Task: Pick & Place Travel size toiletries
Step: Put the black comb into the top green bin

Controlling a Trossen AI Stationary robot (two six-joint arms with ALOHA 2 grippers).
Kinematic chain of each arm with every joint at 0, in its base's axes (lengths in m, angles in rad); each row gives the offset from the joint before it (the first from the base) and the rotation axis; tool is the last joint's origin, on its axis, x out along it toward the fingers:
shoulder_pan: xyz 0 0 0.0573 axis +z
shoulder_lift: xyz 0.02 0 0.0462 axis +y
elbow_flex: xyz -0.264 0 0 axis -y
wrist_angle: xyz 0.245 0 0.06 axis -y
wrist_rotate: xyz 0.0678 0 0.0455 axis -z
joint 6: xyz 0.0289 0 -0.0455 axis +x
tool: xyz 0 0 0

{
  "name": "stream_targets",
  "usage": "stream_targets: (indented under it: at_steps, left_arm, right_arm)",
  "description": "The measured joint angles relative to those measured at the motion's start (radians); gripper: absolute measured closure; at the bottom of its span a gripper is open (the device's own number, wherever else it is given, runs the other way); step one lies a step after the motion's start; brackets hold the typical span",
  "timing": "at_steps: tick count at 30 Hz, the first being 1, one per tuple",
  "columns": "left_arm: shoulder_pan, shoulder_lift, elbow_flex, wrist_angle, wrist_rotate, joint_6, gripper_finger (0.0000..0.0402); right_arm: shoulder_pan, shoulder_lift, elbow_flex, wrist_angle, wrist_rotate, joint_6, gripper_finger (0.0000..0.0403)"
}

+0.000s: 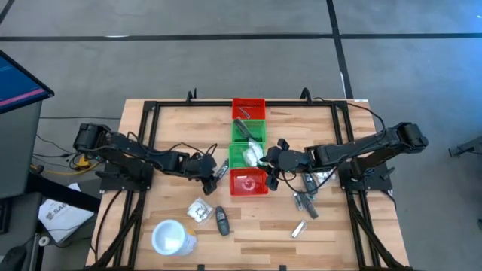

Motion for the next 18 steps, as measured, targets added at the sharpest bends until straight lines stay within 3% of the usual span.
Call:
stream_targets:
  at_steps: [13,18]
  left_arm:
    - [-0.036,0.003,-0.001,0.014,0.001,-0.046,0.0253]
    - [-0.068,0.003,-0.001,0.013,-0.008,-0.068,0.0231]
  right_arm:
    - [0.000,0.000,0.000,0.001,0.000,0.000,0.0292]
    - [0.000,0.000,0.000,0.002,0.000,0.000,0.0292]
